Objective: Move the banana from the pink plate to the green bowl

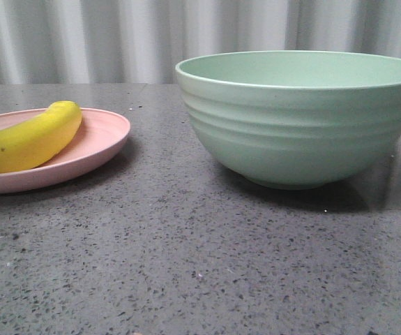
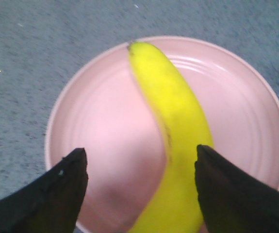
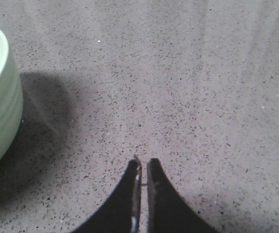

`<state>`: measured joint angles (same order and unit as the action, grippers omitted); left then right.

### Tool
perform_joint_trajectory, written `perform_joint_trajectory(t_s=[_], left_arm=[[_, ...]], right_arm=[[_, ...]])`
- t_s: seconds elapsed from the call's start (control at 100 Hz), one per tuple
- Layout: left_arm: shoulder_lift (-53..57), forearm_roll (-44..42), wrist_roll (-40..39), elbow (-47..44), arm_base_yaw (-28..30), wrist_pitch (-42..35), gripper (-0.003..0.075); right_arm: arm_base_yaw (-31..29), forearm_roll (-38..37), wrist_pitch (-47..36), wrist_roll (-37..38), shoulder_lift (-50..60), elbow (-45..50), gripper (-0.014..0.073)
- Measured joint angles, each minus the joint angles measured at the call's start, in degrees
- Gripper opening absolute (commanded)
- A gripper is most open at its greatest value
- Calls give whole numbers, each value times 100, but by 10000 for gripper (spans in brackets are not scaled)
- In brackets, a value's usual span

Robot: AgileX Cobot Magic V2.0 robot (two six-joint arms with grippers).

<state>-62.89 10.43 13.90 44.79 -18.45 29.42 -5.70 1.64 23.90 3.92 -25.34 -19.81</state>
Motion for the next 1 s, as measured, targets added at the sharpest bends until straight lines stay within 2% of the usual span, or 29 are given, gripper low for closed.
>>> perform_joint_trajectory(t_s=[0.23,0.7,0.77,0.92,1.0], left_arm=[[-796,0,23,331,-264,387,439],[-1736,0,23,643,-266,611,429],[-1748,0,23,643,-266,611,370],[-1758,0,35,652,-266,599,149],[-1758,0,35,652,-266,599,55]], right_arm=[[0,0,0,0,0,0,-64],[0,0,0,0,0,0,-64],[0,0,0,0,0,0,-64],[0,0,0,0,0,0,-64],[0,0,4,0,0,0,-64]])
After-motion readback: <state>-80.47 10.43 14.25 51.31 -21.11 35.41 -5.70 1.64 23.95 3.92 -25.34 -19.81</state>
